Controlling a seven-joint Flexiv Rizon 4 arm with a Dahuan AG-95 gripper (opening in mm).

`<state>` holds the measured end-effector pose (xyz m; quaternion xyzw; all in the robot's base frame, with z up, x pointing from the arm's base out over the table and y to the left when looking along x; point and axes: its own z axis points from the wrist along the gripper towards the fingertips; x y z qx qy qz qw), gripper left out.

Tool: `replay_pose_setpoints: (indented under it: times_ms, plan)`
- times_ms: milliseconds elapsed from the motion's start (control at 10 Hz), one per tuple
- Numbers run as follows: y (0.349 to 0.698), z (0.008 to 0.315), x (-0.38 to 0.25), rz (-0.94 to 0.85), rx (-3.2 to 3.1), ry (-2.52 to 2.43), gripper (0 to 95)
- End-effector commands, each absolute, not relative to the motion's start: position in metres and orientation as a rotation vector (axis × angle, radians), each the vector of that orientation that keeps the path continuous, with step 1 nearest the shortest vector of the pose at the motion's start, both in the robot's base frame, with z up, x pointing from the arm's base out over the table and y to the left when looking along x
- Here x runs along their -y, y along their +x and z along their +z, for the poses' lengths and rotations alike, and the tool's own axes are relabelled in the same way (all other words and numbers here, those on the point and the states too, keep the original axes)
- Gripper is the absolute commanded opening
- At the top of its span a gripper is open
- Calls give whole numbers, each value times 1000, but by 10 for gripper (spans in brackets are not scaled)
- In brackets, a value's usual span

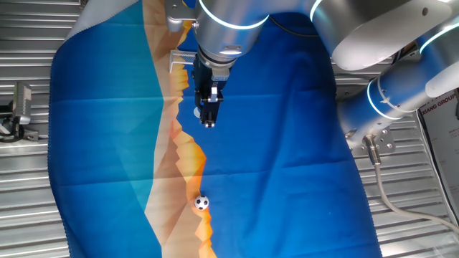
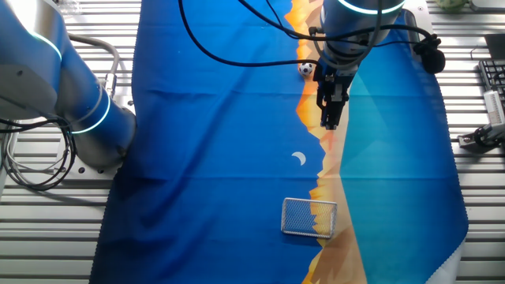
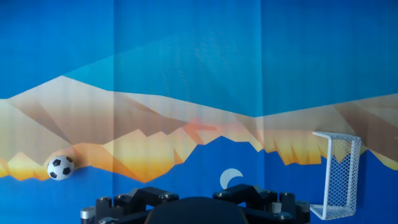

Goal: Push the soccer ball into the goal

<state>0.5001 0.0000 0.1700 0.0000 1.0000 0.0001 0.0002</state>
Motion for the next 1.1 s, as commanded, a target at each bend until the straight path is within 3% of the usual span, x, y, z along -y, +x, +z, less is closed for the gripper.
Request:
replay_pose_setpoints:
  times_ms: [100, 1100]
  plan:
    - [500, 170, 0, -11, -3102, -79, 0]
    - [500, 170, 0, 3, -3103, -60, 0]
